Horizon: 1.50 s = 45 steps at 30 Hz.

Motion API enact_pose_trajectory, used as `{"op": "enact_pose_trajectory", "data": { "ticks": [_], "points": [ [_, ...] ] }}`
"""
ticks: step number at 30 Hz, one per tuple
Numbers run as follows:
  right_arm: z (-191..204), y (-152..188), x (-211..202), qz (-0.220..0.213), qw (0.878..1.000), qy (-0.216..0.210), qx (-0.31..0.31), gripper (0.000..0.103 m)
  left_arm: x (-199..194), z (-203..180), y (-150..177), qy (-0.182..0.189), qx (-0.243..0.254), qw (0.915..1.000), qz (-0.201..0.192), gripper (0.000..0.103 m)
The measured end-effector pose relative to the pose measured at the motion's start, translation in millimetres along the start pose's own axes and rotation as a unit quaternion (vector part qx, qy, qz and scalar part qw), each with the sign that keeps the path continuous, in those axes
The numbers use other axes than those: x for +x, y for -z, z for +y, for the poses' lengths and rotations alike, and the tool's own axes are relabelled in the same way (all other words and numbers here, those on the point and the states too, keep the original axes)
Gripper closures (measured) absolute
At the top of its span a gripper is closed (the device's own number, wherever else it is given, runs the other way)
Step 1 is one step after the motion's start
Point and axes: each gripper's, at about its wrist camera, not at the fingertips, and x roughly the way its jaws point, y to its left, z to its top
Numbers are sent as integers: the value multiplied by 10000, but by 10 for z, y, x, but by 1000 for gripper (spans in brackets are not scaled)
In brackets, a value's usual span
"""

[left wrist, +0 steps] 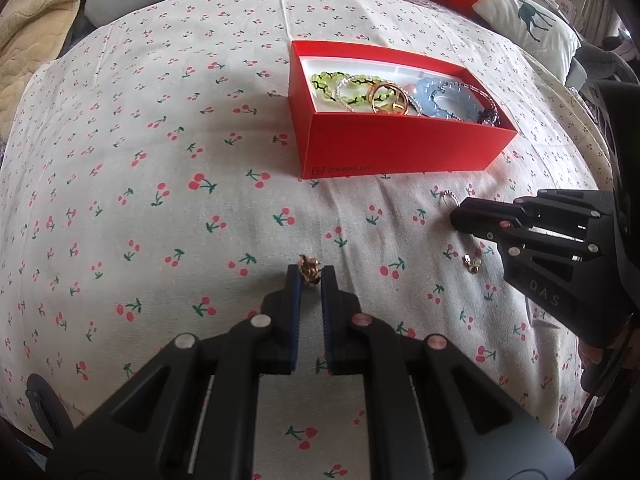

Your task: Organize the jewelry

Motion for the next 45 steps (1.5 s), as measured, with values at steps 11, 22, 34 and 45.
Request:
{"op": "enact_pose_trajectory", "data": {
  "ticks": [11, 22, 34, 45],
  "points": [
    [-177, -42, -243, -155, 9981, -450, 403, 97, -66, 52, -13, 9, -102, 9999, -73, 92],
    [-143, -28, -110, -9, 9995, -139, 300, 38, -44, 32, -7, 4, -101, 9999, -14, 92],
    [103, -55, 140, -36, 9997, 178, -158, 37, 2, 3, -4, -15, -36, 10000, 53, 92],
    [12, -92, 20, -77, 9999, -98, 10, 98, -41, 5, -8, -7, -55, 10000, -10, 92]
  ]
}}
